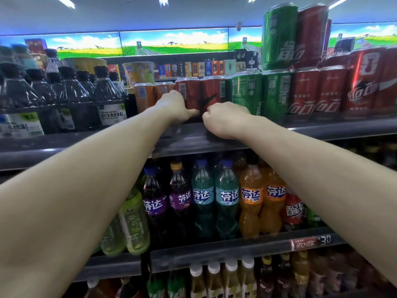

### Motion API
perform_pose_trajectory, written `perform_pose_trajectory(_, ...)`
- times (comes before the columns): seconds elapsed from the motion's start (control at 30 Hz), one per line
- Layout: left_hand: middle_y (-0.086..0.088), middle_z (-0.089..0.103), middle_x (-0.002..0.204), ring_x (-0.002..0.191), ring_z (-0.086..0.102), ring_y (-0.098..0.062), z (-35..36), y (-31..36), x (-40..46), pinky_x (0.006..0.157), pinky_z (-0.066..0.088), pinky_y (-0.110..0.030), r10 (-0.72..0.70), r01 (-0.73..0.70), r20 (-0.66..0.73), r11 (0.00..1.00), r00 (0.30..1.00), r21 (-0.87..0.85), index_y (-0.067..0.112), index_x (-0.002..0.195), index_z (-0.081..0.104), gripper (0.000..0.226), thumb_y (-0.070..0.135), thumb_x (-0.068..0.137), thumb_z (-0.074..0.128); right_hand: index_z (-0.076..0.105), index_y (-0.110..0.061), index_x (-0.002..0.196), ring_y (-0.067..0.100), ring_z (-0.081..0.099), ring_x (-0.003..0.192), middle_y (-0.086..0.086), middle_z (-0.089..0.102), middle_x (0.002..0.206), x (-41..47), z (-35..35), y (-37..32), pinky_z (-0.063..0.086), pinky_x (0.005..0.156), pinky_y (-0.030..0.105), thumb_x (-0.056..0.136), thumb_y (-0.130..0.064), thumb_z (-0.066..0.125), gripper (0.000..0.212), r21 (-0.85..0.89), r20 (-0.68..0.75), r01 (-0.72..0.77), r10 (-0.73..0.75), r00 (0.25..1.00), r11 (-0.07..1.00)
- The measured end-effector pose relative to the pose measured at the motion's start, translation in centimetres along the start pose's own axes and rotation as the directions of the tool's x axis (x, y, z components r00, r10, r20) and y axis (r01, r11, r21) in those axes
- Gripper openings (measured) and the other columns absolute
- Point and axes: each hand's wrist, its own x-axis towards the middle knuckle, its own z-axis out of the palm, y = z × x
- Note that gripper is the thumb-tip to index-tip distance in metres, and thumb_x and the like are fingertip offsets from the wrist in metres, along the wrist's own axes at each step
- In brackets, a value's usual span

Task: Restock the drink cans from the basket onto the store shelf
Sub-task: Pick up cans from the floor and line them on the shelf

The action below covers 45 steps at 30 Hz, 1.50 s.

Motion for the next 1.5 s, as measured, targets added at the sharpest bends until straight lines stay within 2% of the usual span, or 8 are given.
perform_pose_trajectory(0.23,-0.009,0.065,0.095,0.081,0.060,-0.022,-2.6,-0.8,-3.2,0.066,0.047,-0.031,0.112,-0.114,0.026,0.989,0.993,0.092,0.013,0.090,0.062,0.026,0.037,0.100,0.062,0.060,-0.010,0.109,0.034,0.057,0.091,0.014,0.064,0.114,-0.7,0.1,-0.1,0.042,0.073,0.037,0.102,-0.024,0.038,0.027,0.028,-0.166,0.025,-0.020,0.986,0.999)
perform_pose_trajectory(0.33,-0.010,0.069,0.108,0.100,0.065,-0.027,-3.2,-1.9,-6.7,0.092,0.055,-0.043,0.260,-0.254,-0.233,0.966,0.937,0.056,0.008,0.111,0.066,0.023,0.025,0.099,0.059,0.061,-0.009,0.118,0.032,0.060,0.096,0.012,0.064,0.113,-2.2,1.3,-0.3,0.047,0.075,0.039,0.101,-0.020,0.044,0.026,-0.030,-0.482,0.156,-0.151,0.863,0.987)
perform_pose_trajectory(0.47,-0.006,0.067,0.091,0.083,0.061,-0.018,-1.7,-4.3,-15.3,0.078,0.050,-0.029,0.451,-0.500,-0.560,0.863,0.694,0.076,0.003,0.096,0.067,0.011,0.009,0.091,0.060,0.064,-0.006,0.112,0.031,0.058,0.093,0.012,0.064,0.103,-6.4,4.2,-1.8,0.046,0.082,0.040,0.092,-0.015,0.052,0.025,0.031,-0.734,0.443,-0.280,0.619,0.896)
perform_pose_trajectory(0.53,-0.006,0.066,0.087,0.081,0.062,-0.020,0.6,-6.6,-19.6,0.074,0.050,-0.032,0.470,-0.517,-0.520,0.854,0.713,0.063,0.002,0.091,0.066,0.010,0.008,0.088,0.059,0.064,-0.005,0.110,0.029,0.058,0.091,0.011,0.063,0.101,-9.2,6.6,-2.9,0.048,0.081,0.040,0.089,-0.012,0.053,0.025,0.174,-0.736,0.535,-0.252,0.629,0.827)
perform_pose_trajectory(0.73,-0.001,0.062,0.094,0.087,0.062,-0.025,10.3,-16.0,-29.0,0.071,0.053,-0.046,0.285,-0.283,-0.058,0.959,0.957,0.030,0.012,0.100,0.062,0.017,0.022,0.088,0.060,0.063,-0.010,0.117,0.021,0.059,0.095,0.003,0.061,0.105,-17.3,18.4,-6.3,0.052,0.081,0.041,0.091,-0.010,0.057,0.026,0.535,-0.374,0.451,-0.279,0.885,0.714)
perform_pose_trajectory(1.0,-0.003,0.065,0.103,0.100,0.064,-0.032,20.6,-28.9,-40.3,0.077,0.055,-0.046,-0.039,0.005,0.401,0.996,0.915,0.085,0.013,0.113,0.060,0.027,0.027,0.090,0.058,0.055,-0.018,0.132,0.024,0.059,0.102,0.002,0.056,0.115,-27.5,34.6,-10.4,0.053,0.084,0.044,0.097,-0.015,0.057,0.036,0.564,0.262,0.036,-0.220,0.940,0.825)
perform_pose_trajectory(1.17,-0.001,0.069,0.102,0.098,0.066,-0.027,26.9,-37.3,-46.8,0.083,0.057,-0.043,-0.181,0.209,0.584,0.978,0.791,0.019,0.016,0.112,0.061,0.025,0.024,0.089,0.066,0.057,-0.016,0.129,0.030,0.064,0.106,0.006,0.059,0.120,-34.6,46.2,-12.7,0.054,0.087,0.039,0.092,-0.015,0.063,0.038,0.452,0.554,-0.286,-0.015,0.832,0.845)
perform_pose_trajectory(1.5,-0.001,0.068,0.107,0.104,0.068,-0.027,51.5,-52.1,-65.6,0.082,0.052,-0.031,-0.541,0.727,0.751,0.676,0.377,0.122,0.015,0.123,0.053,0.039,0.023,0.090,0.073,0.055,-0.013,0.131,0.034,0.067,0.111,0.011,0.069,0.122,-52.6,76.8,-13.0,0.050,0.084,0.034,0.086,-0.019,0.071,0.049,0.145,0.889,-0.738,0.241,0.390,0.659)
